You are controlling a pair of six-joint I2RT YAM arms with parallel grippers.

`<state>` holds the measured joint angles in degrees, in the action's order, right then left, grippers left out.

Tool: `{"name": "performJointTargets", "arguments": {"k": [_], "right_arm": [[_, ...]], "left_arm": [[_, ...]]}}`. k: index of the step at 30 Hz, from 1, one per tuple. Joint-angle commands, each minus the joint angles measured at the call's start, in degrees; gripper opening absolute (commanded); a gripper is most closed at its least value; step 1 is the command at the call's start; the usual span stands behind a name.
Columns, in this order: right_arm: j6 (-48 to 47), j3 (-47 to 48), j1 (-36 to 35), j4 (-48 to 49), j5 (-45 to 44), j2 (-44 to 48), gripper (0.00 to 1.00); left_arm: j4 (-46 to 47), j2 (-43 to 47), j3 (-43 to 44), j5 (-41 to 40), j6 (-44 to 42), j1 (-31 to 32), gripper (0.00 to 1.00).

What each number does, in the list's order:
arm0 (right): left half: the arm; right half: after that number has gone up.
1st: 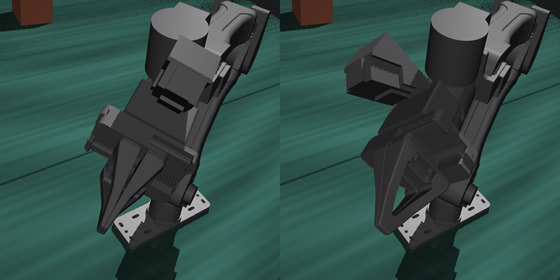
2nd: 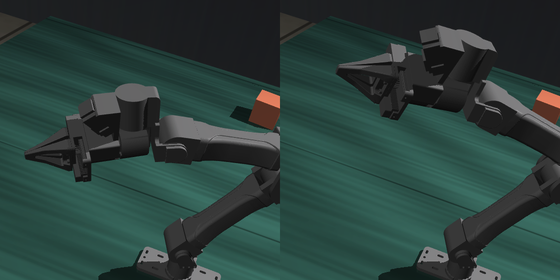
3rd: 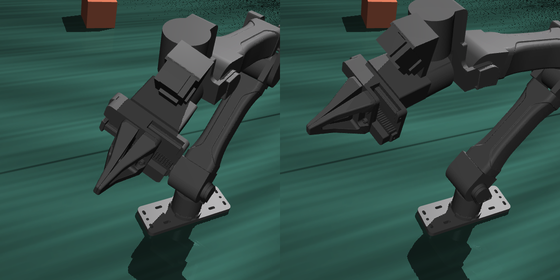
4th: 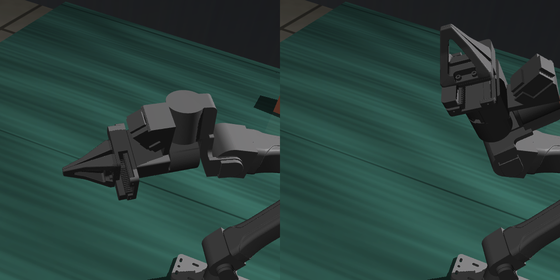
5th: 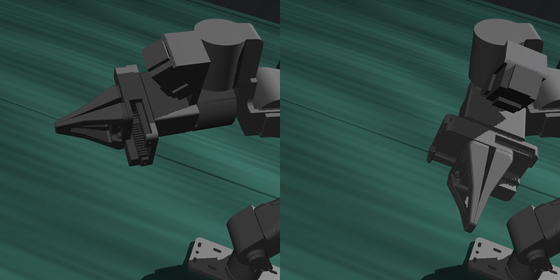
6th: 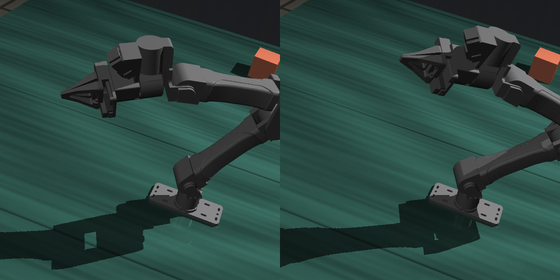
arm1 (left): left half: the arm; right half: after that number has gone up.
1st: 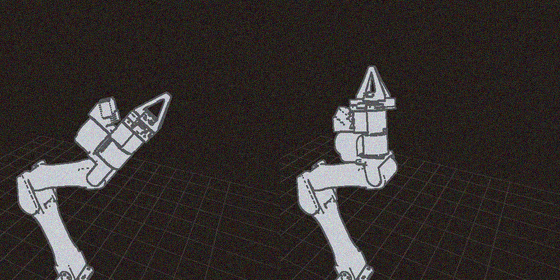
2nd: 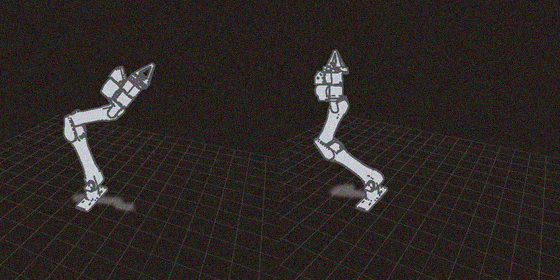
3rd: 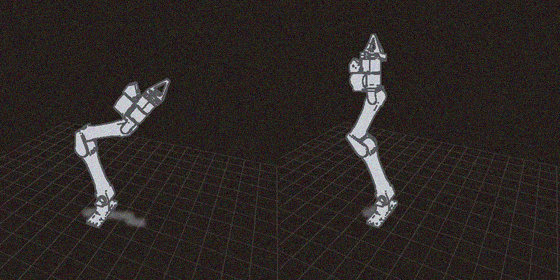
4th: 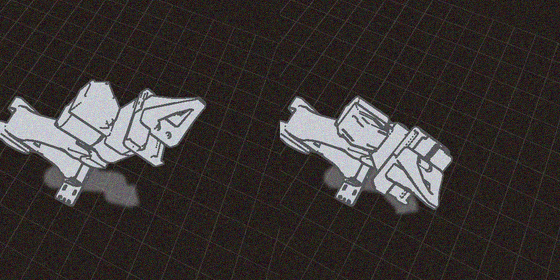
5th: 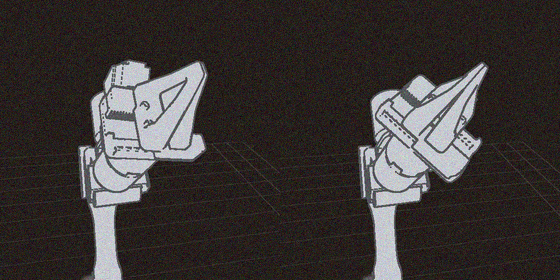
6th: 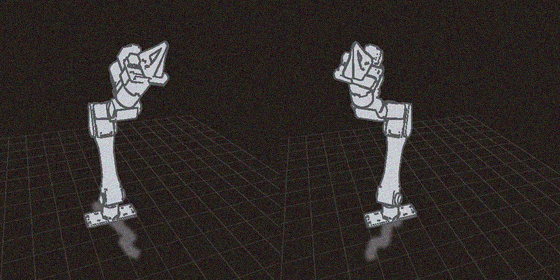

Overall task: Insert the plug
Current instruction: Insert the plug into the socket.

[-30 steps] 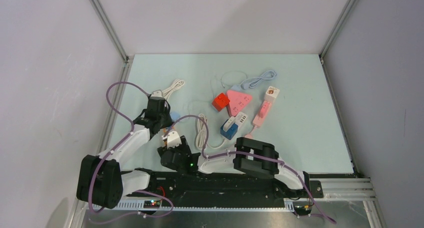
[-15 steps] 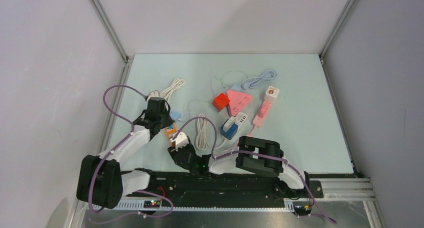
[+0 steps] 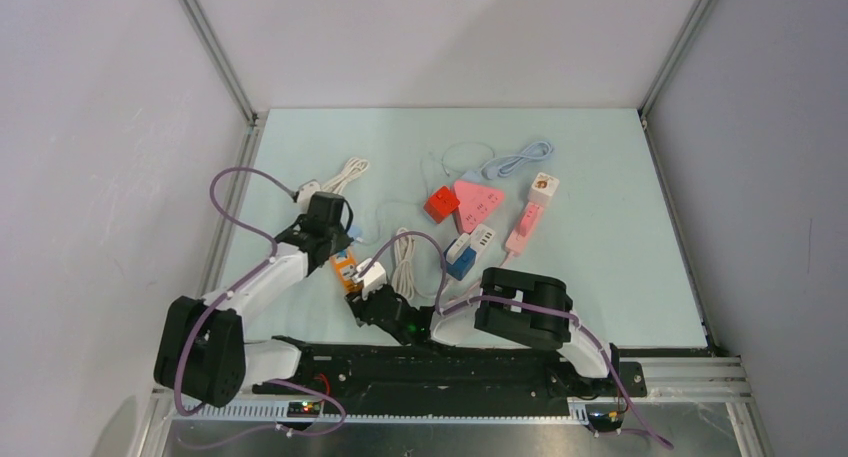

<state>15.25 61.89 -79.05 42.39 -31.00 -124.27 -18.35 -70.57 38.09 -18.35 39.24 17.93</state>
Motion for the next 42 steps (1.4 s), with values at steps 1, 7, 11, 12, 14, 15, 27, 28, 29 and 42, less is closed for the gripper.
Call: {"name": "performJointTargets", "arguments": {"k": [1,7,11,12,14,15,27,28,29,42], "right_arm": [[-1.0,-2.3,-0.1,-5.0,8.1,-1.7,0.56],[-0.6,-2.2,0.3,-5.4,7.1,-2.1,0.55],[-0.4,-1.7,0.3,-6.0,6.8,-2.5,0.54],[-0.4,-1.7,0.3,-6.1,6.8,-2.5,0.53],[-0.4,-1.6,0.3,-6.0,6.6,-2.5,0.53],[-0.4,-1.6,0.3,-6.0,6.4,-2.5,0.53],[0.1,-1.7,0.0,-6.0,5.3,-2.9,0.53],[0.2,-1.6,0.1,-5.9,5.1,-2.9,0.53],[0.1,-1.7,0.0,-6.0,5.0,-2.8,0.54],[-0.3,-1.7,-1.4,-6.8,2.5,-1.7,0.55]], "left_arm": [[-6.1,-4.1,-0.9,-0.3,4.6,2.8,0.0],[-8.6,-4.5,-1.1,-3.4,8.2,6.1,0.0],[-9.6,-3.7,-1.4,-5.7,11.2,9.3,0.0],[-9.7,-3.6,-1.5,-6.7,11.8,10.6,0.0],[-10.1,-4.0,-1.8,-8.2,13.4,12.4,0.0],[-10.2,-4.2,-2.1,-8.6,14.2,13.1,0.0],[-9.7,-4.7,-6.8,-11.6,16.6,15.2,0.0],[-9.6,-4.8,-6.8,-11.5,16.7,15.2,0.0],[-9.6,-5.0,-6.7,-11.4,16.8,15.2,0.0],[-8.4,-11.8,-8.3,-9.4,20.8,17.9,0.0]]}}
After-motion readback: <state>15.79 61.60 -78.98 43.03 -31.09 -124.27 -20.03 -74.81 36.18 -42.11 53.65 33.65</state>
